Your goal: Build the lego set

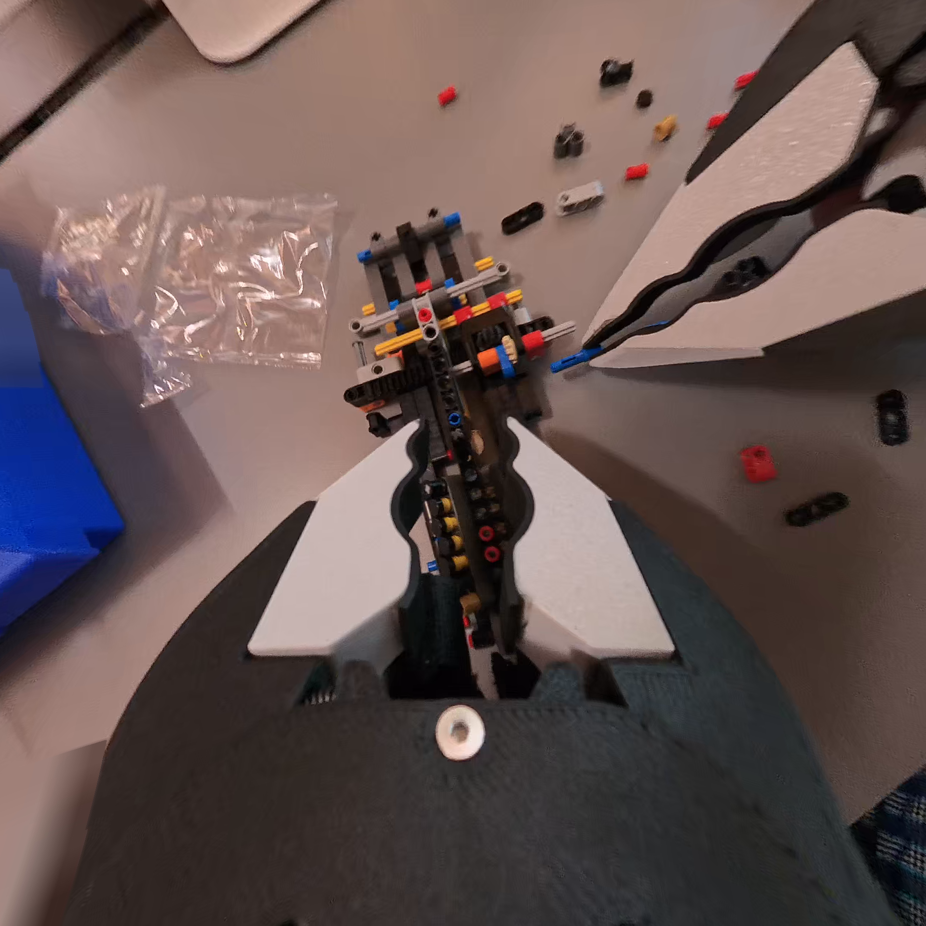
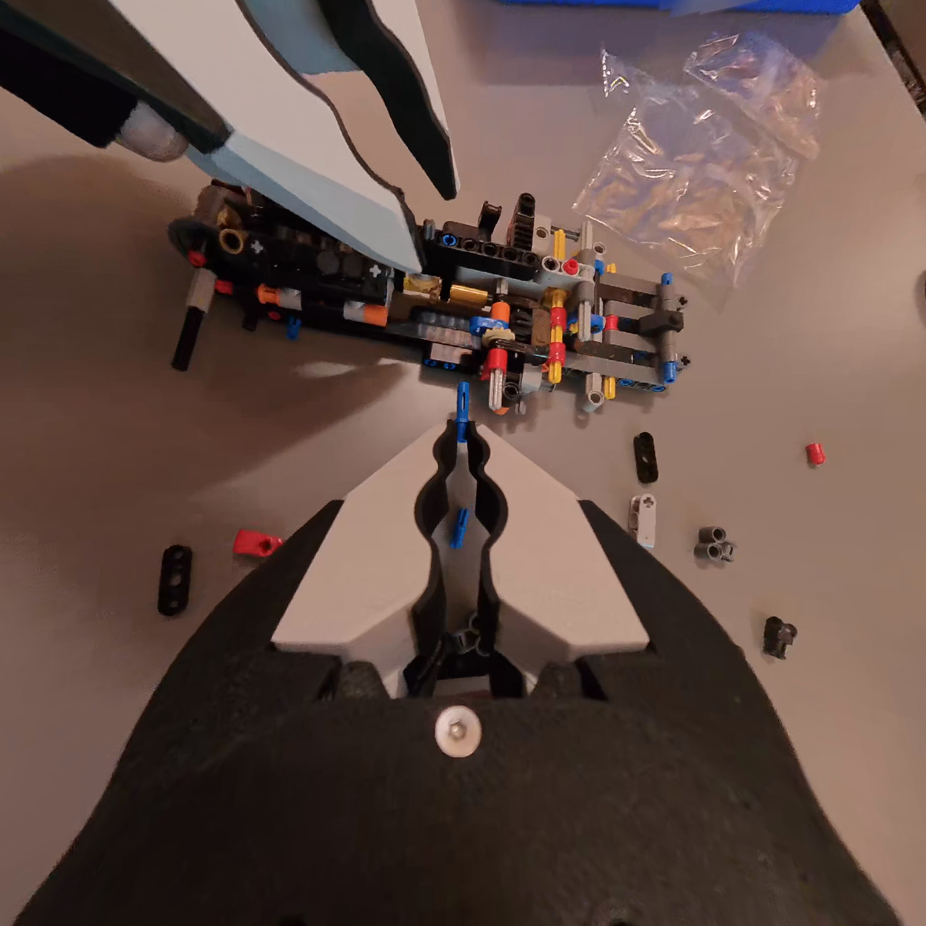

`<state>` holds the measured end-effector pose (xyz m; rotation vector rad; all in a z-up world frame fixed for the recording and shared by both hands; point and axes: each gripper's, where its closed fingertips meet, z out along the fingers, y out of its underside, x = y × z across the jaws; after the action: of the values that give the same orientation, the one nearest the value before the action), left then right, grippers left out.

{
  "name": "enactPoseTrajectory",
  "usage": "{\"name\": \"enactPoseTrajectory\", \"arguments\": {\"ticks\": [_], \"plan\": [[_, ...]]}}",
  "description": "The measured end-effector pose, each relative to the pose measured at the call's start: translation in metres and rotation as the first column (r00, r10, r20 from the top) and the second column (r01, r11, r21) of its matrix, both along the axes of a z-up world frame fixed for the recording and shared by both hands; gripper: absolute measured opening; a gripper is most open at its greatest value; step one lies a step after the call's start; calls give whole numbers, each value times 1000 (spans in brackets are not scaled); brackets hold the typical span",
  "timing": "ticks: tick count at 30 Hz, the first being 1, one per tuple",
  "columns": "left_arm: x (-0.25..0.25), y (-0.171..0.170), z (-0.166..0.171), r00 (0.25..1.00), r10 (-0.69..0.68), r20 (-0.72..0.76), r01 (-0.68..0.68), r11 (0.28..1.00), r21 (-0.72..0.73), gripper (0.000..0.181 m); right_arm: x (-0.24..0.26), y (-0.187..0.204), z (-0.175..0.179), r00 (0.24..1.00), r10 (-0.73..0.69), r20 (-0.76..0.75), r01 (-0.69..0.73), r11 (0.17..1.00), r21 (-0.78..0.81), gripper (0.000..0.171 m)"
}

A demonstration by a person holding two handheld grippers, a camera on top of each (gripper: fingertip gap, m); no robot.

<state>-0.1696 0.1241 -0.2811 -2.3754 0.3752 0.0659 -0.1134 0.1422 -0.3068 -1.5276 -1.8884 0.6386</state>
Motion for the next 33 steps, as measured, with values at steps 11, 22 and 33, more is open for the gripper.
{"name": "enactPoseTrajectory", "arguments": {"ticks": [11, 22, 33], "plan": [[-3, 9, -24, 999, 19, 31, -17, 997, -77, 23, -11, 2, -6, 1000, -23, 13, 21, 985, 171, 1], [-6, 11, -29, 998, 16, 62, -11, 996, -83, 9, -15, 0, -9, 1000, -28, 14, 22, 956, 294, 0], [-9, 12, -29, 998, 22, 54, -17, 996, -84, 9, -17, 1, -10, 998, -41, 45, 22, 929, 371, 0]]}}
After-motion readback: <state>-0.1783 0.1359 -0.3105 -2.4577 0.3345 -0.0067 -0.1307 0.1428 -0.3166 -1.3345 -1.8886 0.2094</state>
